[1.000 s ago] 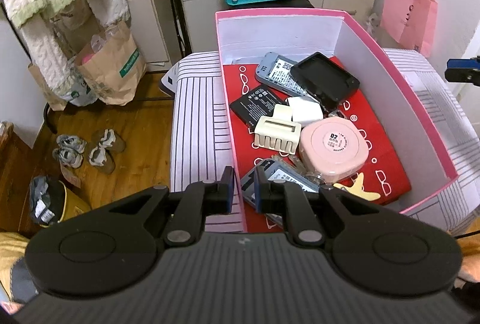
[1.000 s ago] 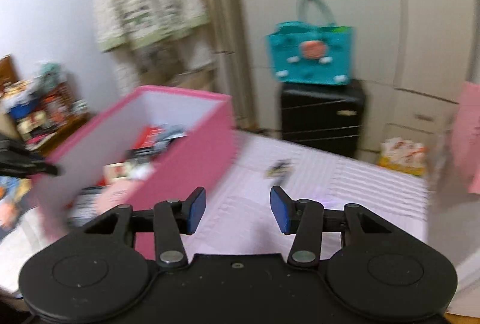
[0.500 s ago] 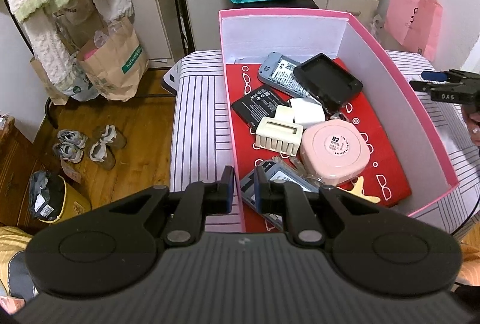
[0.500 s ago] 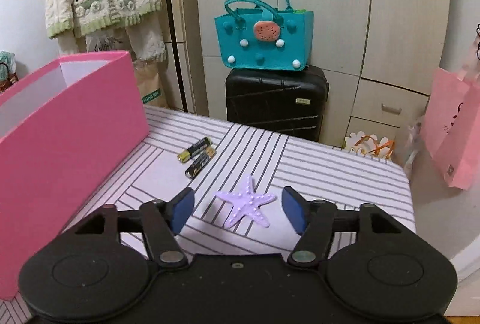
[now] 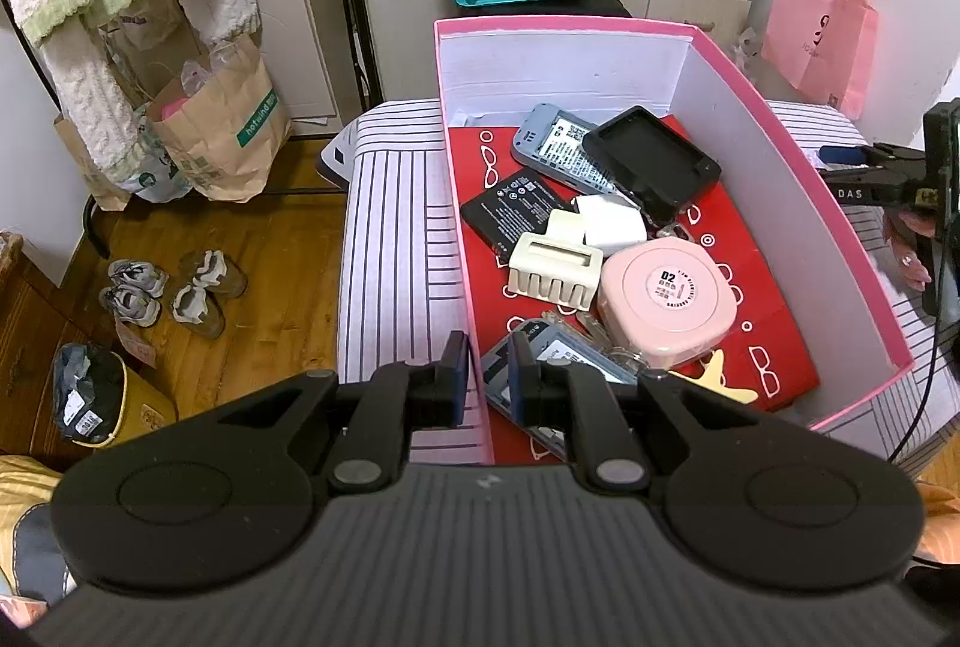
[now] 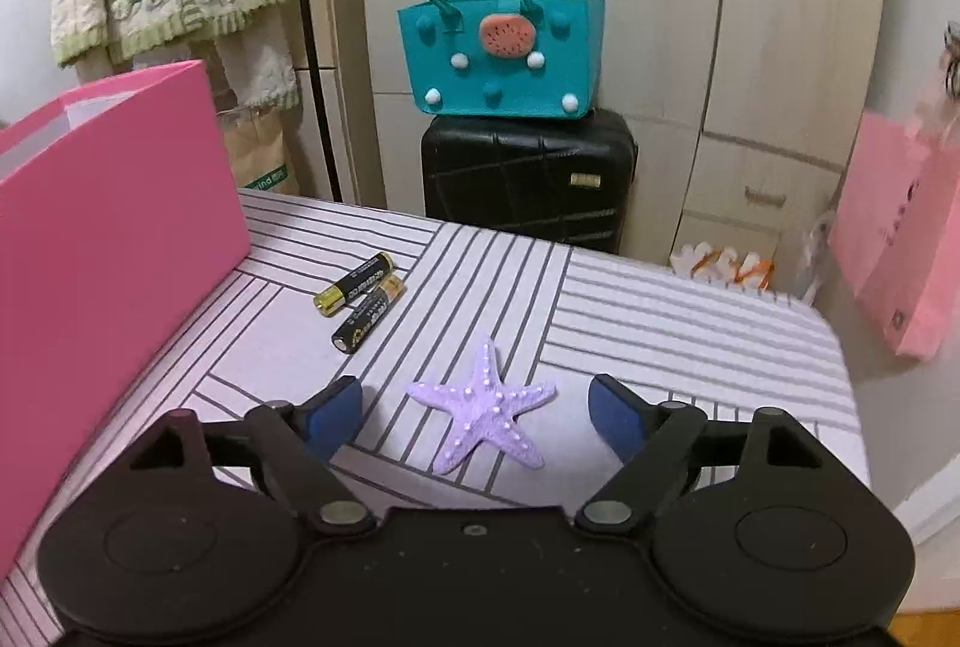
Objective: Organize rigid objects
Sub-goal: 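Carry the purple starfish into the pink box and release it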
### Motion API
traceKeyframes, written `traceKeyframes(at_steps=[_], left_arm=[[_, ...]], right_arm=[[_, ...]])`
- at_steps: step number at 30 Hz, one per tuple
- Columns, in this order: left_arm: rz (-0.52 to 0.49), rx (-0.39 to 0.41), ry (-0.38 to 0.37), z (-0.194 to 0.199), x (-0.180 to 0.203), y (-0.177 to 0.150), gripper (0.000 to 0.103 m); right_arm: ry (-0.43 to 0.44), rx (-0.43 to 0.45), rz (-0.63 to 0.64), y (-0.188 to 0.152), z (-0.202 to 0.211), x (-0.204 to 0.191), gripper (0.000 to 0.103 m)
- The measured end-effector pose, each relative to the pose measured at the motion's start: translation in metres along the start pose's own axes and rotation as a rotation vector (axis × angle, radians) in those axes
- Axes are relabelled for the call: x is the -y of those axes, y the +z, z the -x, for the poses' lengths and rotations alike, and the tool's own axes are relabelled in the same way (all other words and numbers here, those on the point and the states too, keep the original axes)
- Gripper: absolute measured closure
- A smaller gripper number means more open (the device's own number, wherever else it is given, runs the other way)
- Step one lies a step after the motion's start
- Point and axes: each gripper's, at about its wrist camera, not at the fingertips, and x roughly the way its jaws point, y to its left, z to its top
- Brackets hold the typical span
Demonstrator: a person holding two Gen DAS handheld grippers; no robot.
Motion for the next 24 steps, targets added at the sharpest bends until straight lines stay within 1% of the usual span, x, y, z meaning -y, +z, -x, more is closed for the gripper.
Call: traceKeyframes(at_steps=[2,3,5,8,11,13,16,20,24], left_arm=[[0.002,0.002,-0.003,-0.001,0.000,0.000,0.091],[0.004,0.003,-0.006,-0.001,-0.001,0.000,0.091],[0.011,0.000,-0.010,-0.001,-0.003,0.001,0.091],[0.007,0.001,-0.015,0.000,-0.003,-0.001,0.091],[0.006,0.001,-0.013,0.000,-0.002,-0.003,0.091],[0.012,0.003,-0.014,0.000,-0.002,-0.003,0.091],[0.013,0.003,-0.017,0.000,-0.003,-0.003,0.091],[0.018,-0.012,-0.030,0.001,-0.005,0.000,0.091],[0.013,-0.013,-0.031,0.000,-0.006,0.000,0.091]], right_arm=[[0.007,0.014,0.011,-0.001,0.003,-0.001,0.035],[0.027,0.020,0.023,-0.001,0.005,-0.002,0.045],[0.024,0.017,0.046,-0.001,0.009,-0.004,0.045],[0.015,0.046,0.061,-0.002,0.014,-0.004,0.045],[0.032,0.065,0.054,-0.002,0.022,-0.005,0.045],[0.038,0.086,0.069,0.000,0.032,-0.010,0.045],[0.074,0.126,0.072,0.008,0.055,-0.020,0.045],[0.172,0.164,0.054,0.026,0.086,-0.039,0.045],[0.292,0.177,0.129,0.056,0.110,-0.068,0.045]])
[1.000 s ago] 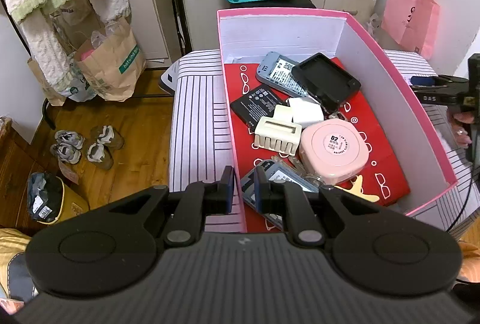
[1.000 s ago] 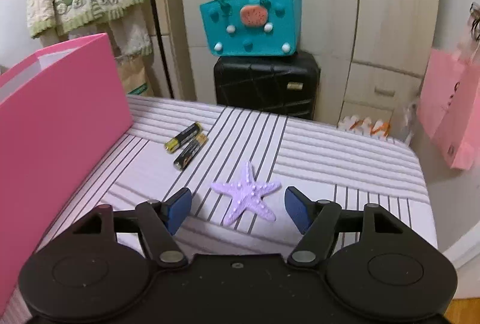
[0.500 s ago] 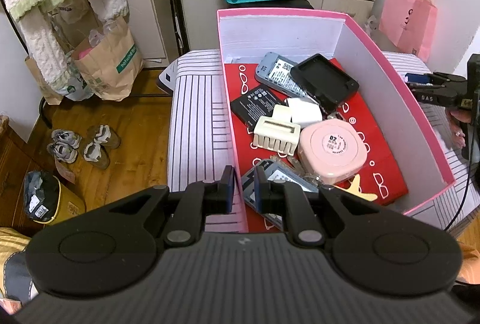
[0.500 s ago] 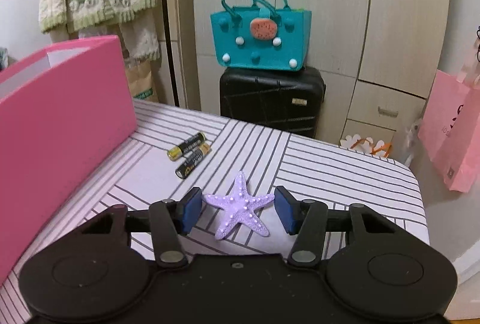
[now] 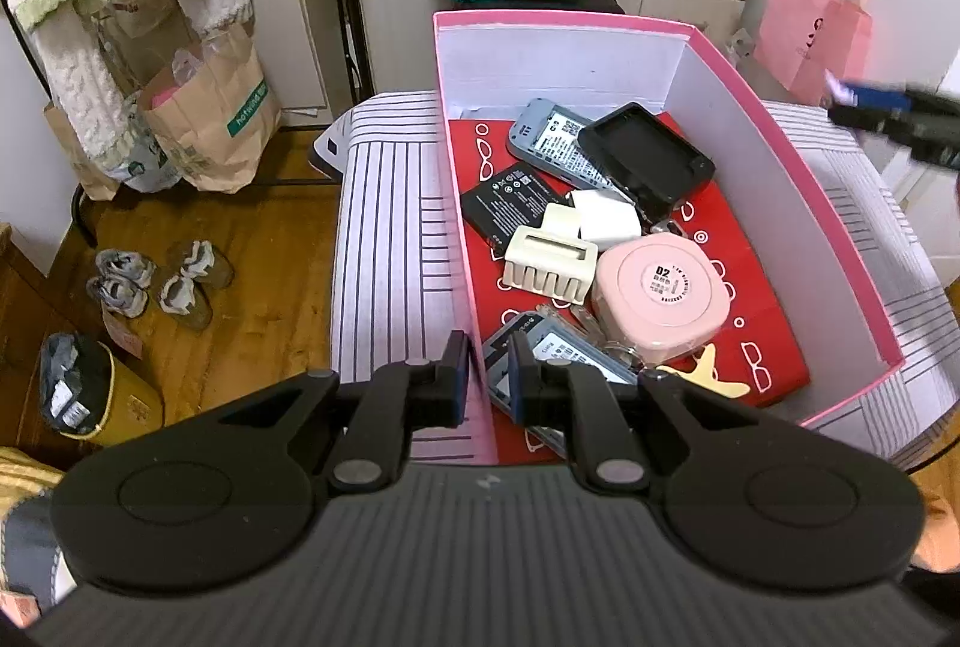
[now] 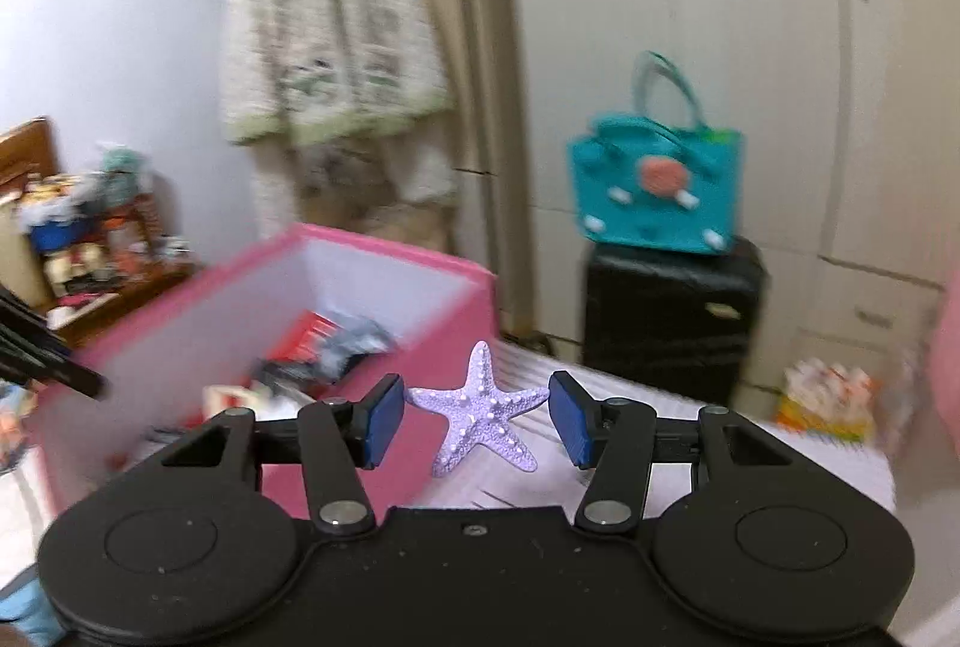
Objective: Organize rigid objects
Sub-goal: 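Carry the purple starfish into the pink box and release it, then move the right gripper to the AA batteries and grasp one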
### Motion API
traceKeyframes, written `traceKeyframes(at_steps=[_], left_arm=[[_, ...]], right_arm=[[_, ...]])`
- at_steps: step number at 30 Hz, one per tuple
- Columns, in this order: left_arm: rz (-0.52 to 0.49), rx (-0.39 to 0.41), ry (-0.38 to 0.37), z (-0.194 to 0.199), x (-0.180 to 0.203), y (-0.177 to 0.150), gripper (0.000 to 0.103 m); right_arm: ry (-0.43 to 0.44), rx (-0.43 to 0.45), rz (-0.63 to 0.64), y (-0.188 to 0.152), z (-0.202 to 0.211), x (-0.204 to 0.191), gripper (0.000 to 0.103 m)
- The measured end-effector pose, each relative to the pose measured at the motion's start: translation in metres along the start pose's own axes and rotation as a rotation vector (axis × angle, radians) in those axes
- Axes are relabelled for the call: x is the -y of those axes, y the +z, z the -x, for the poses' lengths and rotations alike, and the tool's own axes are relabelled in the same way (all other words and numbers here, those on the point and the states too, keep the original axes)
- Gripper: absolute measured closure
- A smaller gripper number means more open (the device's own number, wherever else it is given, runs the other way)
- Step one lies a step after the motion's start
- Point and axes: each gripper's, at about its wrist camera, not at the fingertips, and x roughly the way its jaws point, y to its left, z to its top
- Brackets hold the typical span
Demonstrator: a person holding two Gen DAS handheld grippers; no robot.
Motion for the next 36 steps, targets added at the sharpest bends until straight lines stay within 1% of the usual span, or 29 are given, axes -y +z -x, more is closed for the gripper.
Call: traceKeyframes(at_steps=[2,4,8,11,14,18,21,24,27,30,32,36], left_arm=[[-0.002,0.004,0.003,0.000,0.001,0.000,0.091],[0.010,0.005,0.001,0.000,0.000,-0.001,0.091],[0.027,-0.004,-0.001,0.000,-0.004,0.000,0.094],[0.010,-0.003,0.009,0.000,-0.001,0.000,0.094],[-0.011,-0.002,0.018,0.000,0.001,0.000,0.094],[-0.022,-0.004,0.013,0.000,0.000,0.001,0.094],[-0.026,-0.001,0.012,-0.001,0.000,0.000,0.094],[-0.030,0.006,0.014,-0.001,0.001,-0.001,0.094],[-0.026,0.009,0.009,0.000,-0.001,-0.002,0.094],[-0.021,0.011,0.006,0.001,-0.002,-0.002,0.094],[-0.019,0.011,0.005,0.001,-0.002,-0.002,0.094],[-0.021,0.011,0.004,0.000,-0.002,-0.001,0.093]], right_arm=[[0.067,-0.017,0.018,0.016,-0.003,-0.013,0.045],[0.133,-0.057,0.028,0.030,-0.013,-0.028,0.045],[0.253,-0.191,0.048,0.061,-0.055,-0.062,0.045],[0.272,-0.298,0.083,0.072,-0.089,-0.089,0.045],[0.282,-0.385,0.065,0.076,-0.122,-0.102,0.045],[0.257,-0.461,0.047,0.075,-0.166,-0.110,0.045],[0.226,-0.506,0.048,0.064,-0.187,-0.114,0.045],[0.214,-0.555,0.063,0.058,-0.204,-0.120,0.044],[0.200,-0.581,0.090,0.056,-0.214,-0.126,0.044],[0.190,-0.573,0.082,0.056,-0.215,-0.123,0.044],[0.191,-0.550,0.063,0.059,-0.207,-0.116,0.044],[0.226,-0.485,0.037,0.069,-0.173,-0.101,0.044]])
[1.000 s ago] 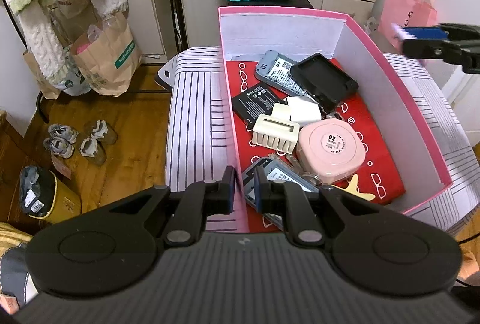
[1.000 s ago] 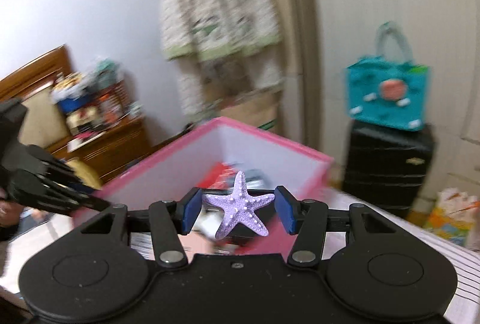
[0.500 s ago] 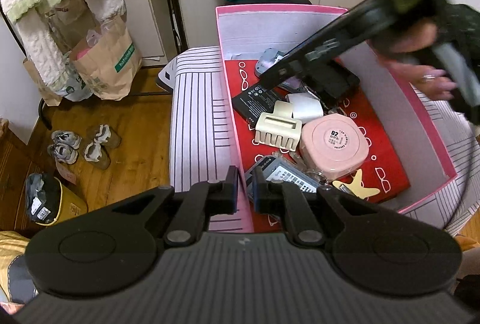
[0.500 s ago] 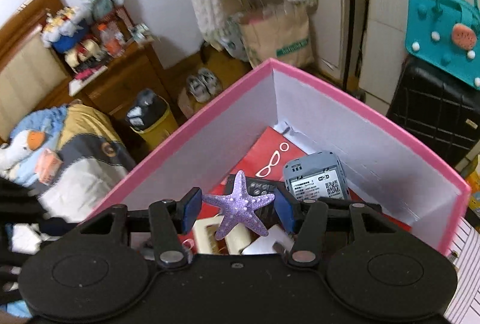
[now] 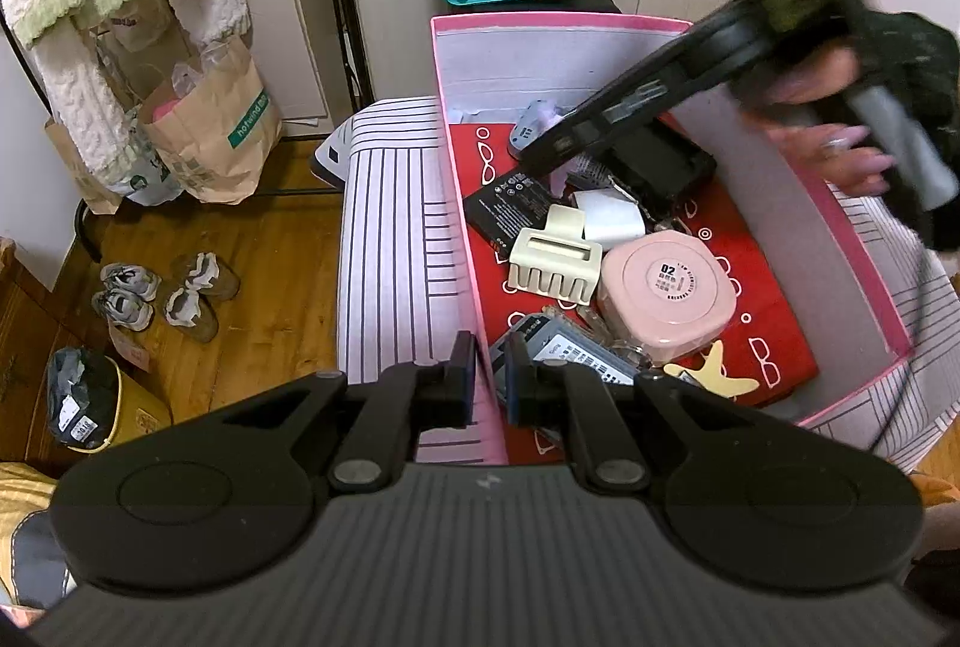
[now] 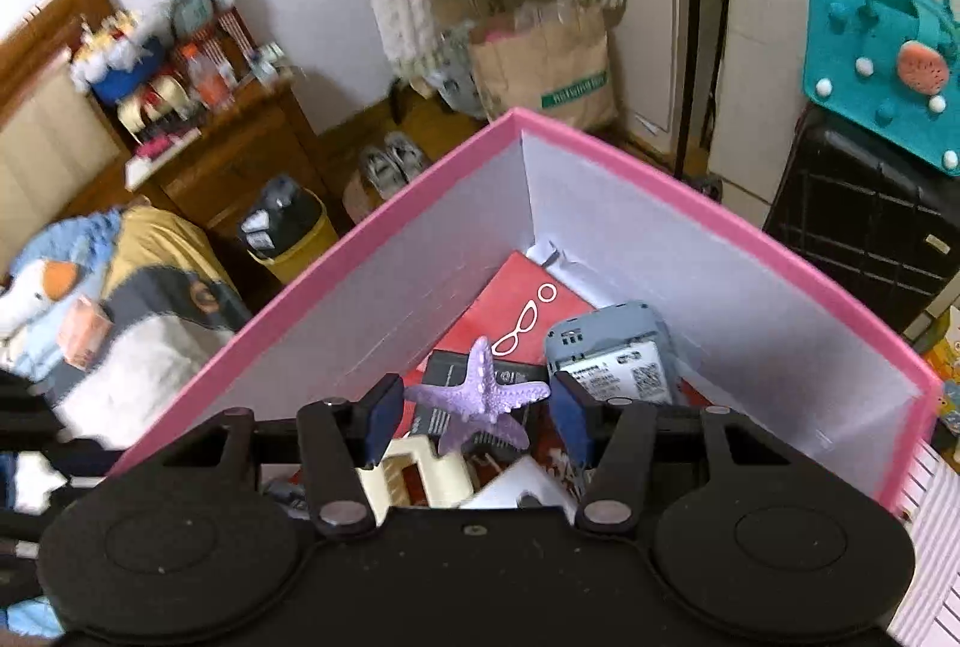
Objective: Organize rigid objects
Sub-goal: 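Move the right gripper to the AA batteries and grasp one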
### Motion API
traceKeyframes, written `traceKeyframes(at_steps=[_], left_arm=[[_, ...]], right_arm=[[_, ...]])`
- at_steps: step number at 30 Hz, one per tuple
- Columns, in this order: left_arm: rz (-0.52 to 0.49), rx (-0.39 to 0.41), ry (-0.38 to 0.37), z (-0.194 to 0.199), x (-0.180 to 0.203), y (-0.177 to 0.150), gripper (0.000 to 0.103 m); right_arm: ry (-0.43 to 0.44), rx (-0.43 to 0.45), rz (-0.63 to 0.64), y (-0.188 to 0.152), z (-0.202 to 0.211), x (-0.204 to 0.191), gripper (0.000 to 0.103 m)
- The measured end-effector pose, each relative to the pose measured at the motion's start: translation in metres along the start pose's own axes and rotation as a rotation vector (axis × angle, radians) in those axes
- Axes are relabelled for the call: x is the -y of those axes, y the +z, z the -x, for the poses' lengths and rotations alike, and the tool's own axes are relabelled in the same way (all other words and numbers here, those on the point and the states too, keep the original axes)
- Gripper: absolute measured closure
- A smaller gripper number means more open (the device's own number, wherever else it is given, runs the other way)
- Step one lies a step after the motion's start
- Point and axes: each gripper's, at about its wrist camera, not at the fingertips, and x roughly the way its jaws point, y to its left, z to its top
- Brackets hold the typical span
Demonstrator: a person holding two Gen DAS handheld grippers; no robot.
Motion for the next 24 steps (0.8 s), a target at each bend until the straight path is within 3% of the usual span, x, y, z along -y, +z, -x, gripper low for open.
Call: traceKeyframes(at_steps=[2,6,11,15,24], left_arm=[[0.004,0.001,-0.001,-0.001,0.000,0.000,0.093],[0.000,0.002,0.005,-0.003,0.001,0.000,0.093],[0.007,0.003,0.013,-0.003,0.003,0.000,0.093],[0.006,0.002,0.022,-0.003,0.005,0.000,0.093],[0.022,-0.001,0.035,-0.003,0.006,0.001,0.093]], right_arm=[[-0.004,0.028,-0.002,-0.006,0.016,0.002,0.043],[-0.018,0.088,0.019,-0.025,0.050,0.006,0.031],[-0.036,0.184,-0.004,-0.054,0.095,0.018,0.031],[-0.100,0.257,0.014,-0.086,0.126,0.029,0.030],[-0.292,0.342,0.034,-0.150,0.123,0.079,0.030]])
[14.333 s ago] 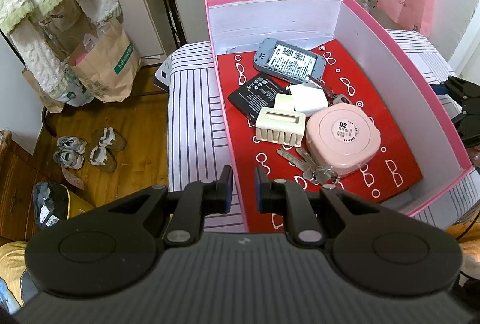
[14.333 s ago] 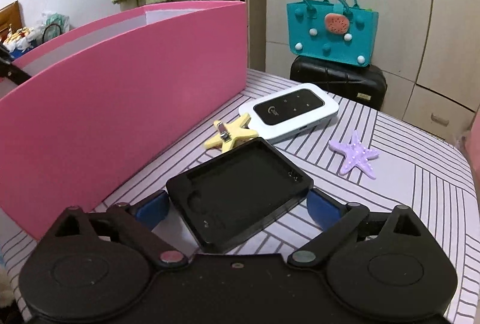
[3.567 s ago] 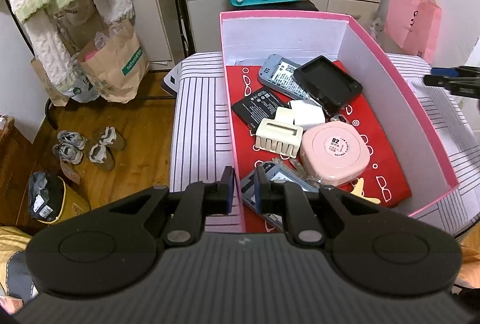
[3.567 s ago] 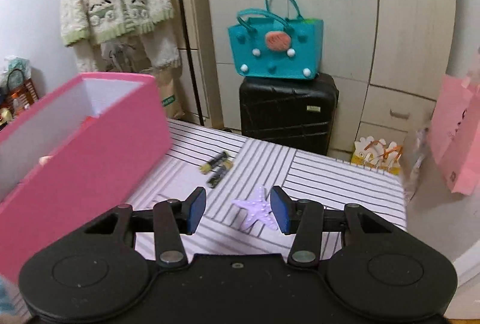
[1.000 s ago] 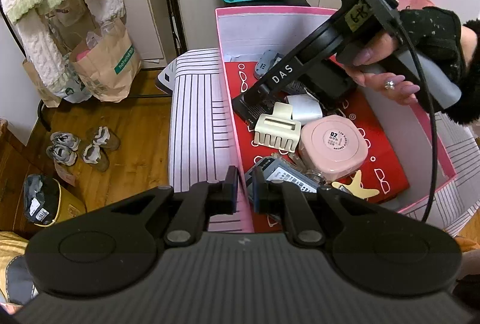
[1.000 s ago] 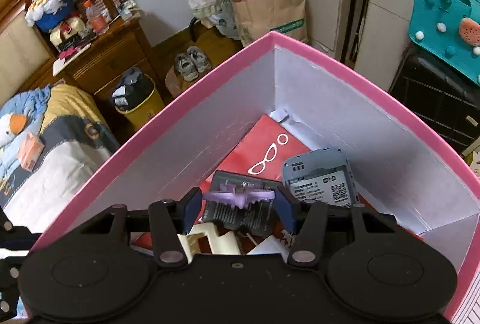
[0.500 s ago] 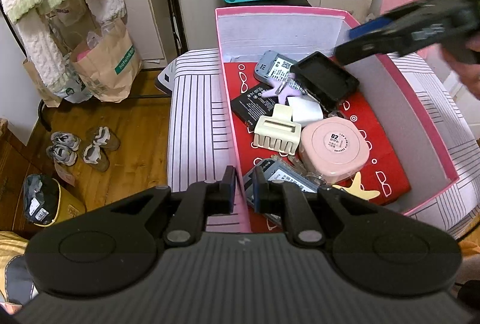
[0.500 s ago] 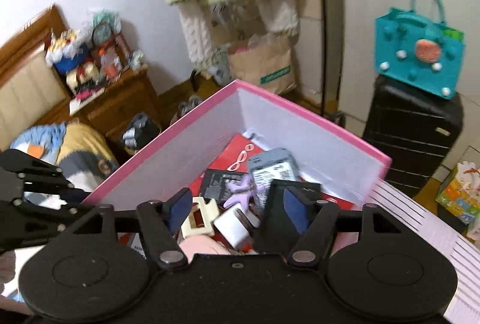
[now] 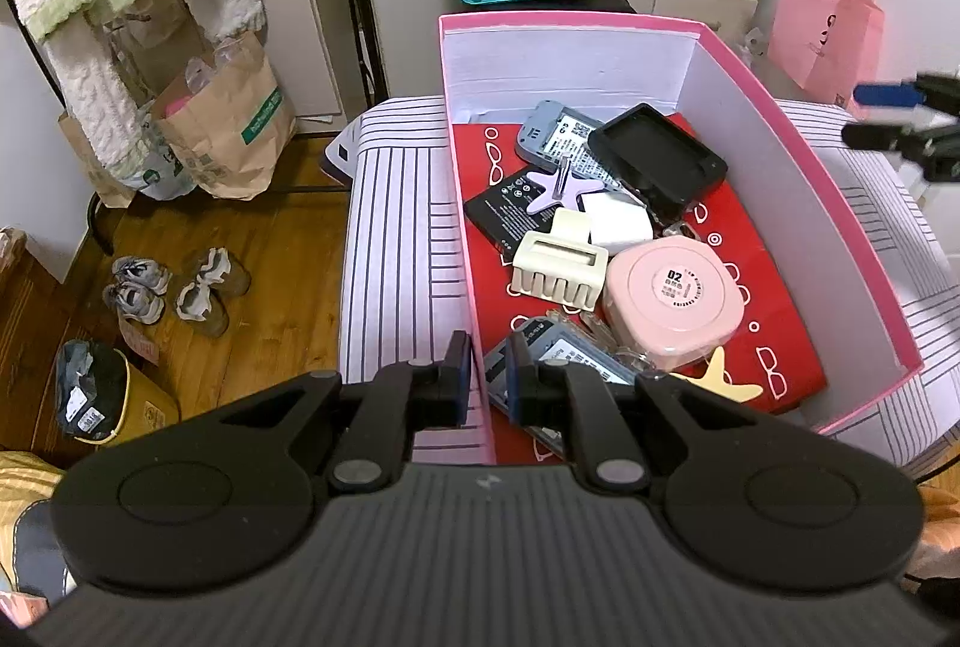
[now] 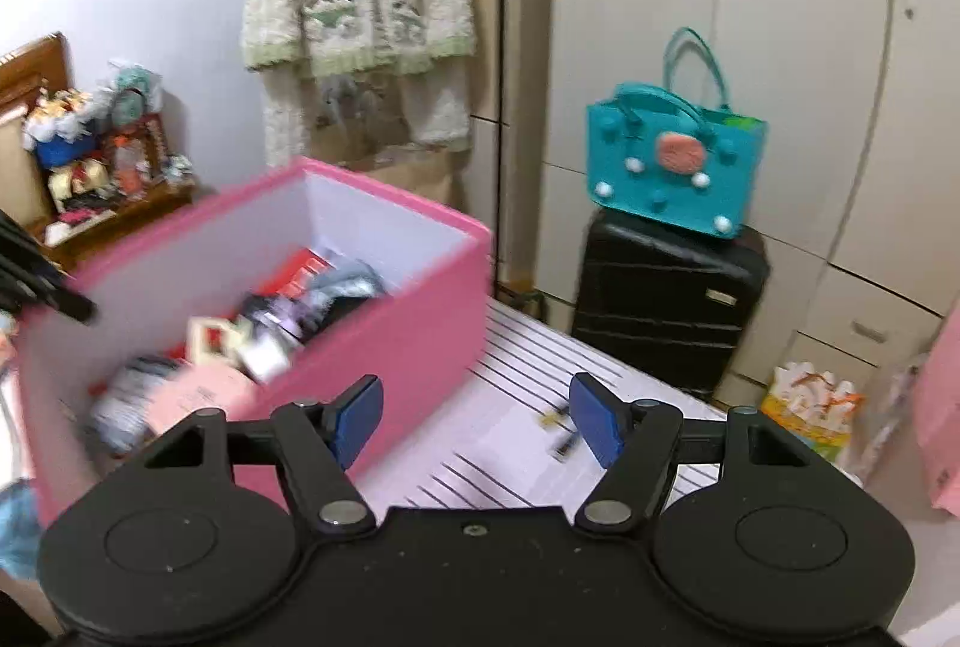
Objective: Organize rigid objects
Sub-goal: 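Move the right gripper to the AA batteries and grasp one, then carry the AA battery into the pink box and release it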
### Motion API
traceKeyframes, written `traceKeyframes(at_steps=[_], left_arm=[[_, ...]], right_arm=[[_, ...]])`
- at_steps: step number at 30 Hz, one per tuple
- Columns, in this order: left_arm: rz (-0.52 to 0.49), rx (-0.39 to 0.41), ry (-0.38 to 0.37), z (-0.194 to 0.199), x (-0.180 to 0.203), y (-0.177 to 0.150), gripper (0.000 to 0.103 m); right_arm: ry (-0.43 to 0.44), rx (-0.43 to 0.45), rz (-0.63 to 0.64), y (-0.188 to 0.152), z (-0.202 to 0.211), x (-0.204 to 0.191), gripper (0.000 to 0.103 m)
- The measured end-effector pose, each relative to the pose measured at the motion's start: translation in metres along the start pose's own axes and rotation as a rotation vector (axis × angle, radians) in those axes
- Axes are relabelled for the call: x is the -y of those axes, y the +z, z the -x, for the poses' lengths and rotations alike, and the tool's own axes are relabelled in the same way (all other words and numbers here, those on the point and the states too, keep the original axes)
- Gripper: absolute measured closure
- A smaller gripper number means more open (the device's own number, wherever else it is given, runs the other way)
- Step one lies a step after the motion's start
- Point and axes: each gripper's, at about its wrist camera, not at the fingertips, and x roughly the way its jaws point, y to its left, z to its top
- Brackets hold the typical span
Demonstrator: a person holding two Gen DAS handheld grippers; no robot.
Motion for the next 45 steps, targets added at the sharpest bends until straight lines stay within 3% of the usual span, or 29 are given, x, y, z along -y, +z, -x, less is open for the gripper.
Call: traceKeyframes(at_steps=[3,14,16,19,26,32,39,42,45], left_arm=[[0.008,-0.001,0.003,0.000,0.000,0.000,0.093],[0.019,-0.008,0.011,0.000,0.000,0.001,0.093],[0.031,-0.009,0.009,0.001,-0.001,0.001,0.093],[0.024,-0.005,0.007,0.003,-0.001,0.000,0.093],[0.006,0.001,0.014,0.004,0.000,-0.002,0.093],[-0.017,0.011,0.027,0.004,0.005,-0.003,0.093],[-0.009,0.002,0.023,0.004,0.005,0.000,0.093],[-0.012,0.001,0.026,0.005,0.005,0.001,0.093],[-0.018,0.026,0.022,0.009,0.003,0.001,0.093]], right_arm=[[-0.033,-0.029,-0.018,-0.016,-0.017,0.012,0.031],[-0.097,-0.061,-0.118,-0.033,-0.083,0.034,0.056],[-0.142,-0.091,-0.100,-0.036,-0.094,0.033,0.070],[-0.109,-0.093,-0.114,-0.038,-0.098,0.035,0.089],[-0.054,-0.128,-0.228,-0.044,-0.078,0.043,0.091],[-0.011,-0.207,-0.293,-0.049,-0.071,0.040,0.091],[-0.035,-0.189,-0.249,-0.042,-0.084,0.035,0.088],[-0.067,-0.183,-0.210,-0.040,-0.086,0.033,0.092],[-0.080,-0.178,-0.255,-0.039,-0.080,0.037,0.092]])
